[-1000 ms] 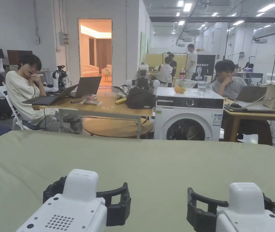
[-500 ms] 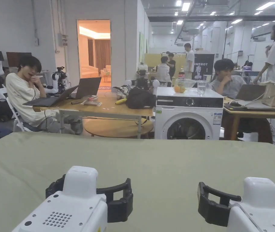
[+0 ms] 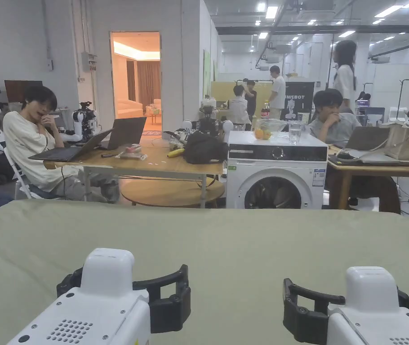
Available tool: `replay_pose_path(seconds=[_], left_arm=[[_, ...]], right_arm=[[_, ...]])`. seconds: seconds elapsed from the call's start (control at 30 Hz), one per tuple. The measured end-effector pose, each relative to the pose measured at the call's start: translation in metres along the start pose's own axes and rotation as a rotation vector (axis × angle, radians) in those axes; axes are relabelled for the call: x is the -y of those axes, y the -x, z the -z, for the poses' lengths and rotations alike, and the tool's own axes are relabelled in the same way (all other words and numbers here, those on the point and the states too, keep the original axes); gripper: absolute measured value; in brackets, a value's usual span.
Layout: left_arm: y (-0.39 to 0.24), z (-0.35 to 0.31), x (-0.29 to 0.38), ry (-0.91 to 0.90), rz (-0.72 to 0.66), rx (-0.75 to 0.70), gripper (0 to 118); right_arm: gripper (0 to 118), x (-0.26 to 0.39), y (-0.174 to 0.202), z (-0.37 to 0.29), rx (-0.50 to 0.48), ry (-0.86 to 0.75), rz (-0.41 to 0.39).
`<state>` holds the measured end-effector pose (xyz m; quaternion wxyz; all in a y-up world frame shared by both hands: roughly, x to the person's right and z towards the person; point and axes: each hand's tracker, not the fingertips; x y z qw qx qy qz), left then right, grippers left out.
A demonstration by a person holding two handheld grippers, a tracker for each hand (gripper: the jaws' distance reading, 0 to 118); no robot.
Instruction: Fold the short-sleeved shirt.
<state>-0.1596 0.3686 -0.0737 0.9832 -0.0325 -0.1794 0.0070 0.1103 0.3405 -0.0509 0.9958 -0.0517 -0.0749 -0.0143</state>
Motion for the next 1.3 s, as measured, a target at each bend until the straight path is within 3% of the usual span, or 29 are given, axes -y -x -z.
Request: replay_pose_path(seconds=[0.3,0.47,0.57,0.63,0.87,0.97,1.07,1.23,1.3], left_arm=[[0.005,-0.004,-0.002,-0.001,-0.006,-0.011,111],[0.009,-0.006,-0.002,-0.005,-0.042,0.009,111],[0.009,-0.006,-0.002,-0.002,-0.05,0.008,111],[0.009,-0.006,-0.002,0.002,-0.053,0.016,111],[0.007,-0.006,0.0,0.006,-0.049,0.018,111],[0.006,-0.004,0.001,0.011,-0.051,0.02,111],[0.003,-0.003,0.002,0.018,-0.042,0.022,111],[-0.002,-0.002,0.005,0.016,-0.014,0.026,111],[-0.003,-0.001,0.007,0.016,0.001,0.017,111]], right_arm=[[118,-0.006,-0.005,-0.003,-0.065,0.007,0.136],[118,-0.013,-0.004,0.006,0.017,0.111,0.334],[118,-0.013,-0.01,0.013,-0.043,0.22,0.442],[118,-0.008,-0.013,0.014,-0.097,0.204,0.487],[118,-0.006,-0.012,0.013,-0.068,0.201,0.466],[118,-0.003,-0.014,0.01,-0.112,0.192,0.452],[118,-0.005,-0.009,0.011,-0.052,0.202,0.422],[118,-0.005,-0.009,0.011,-0.045,0.18,0.413],[118,-0.003,-0.008,0.007,-0.034,0.141,0.371]])
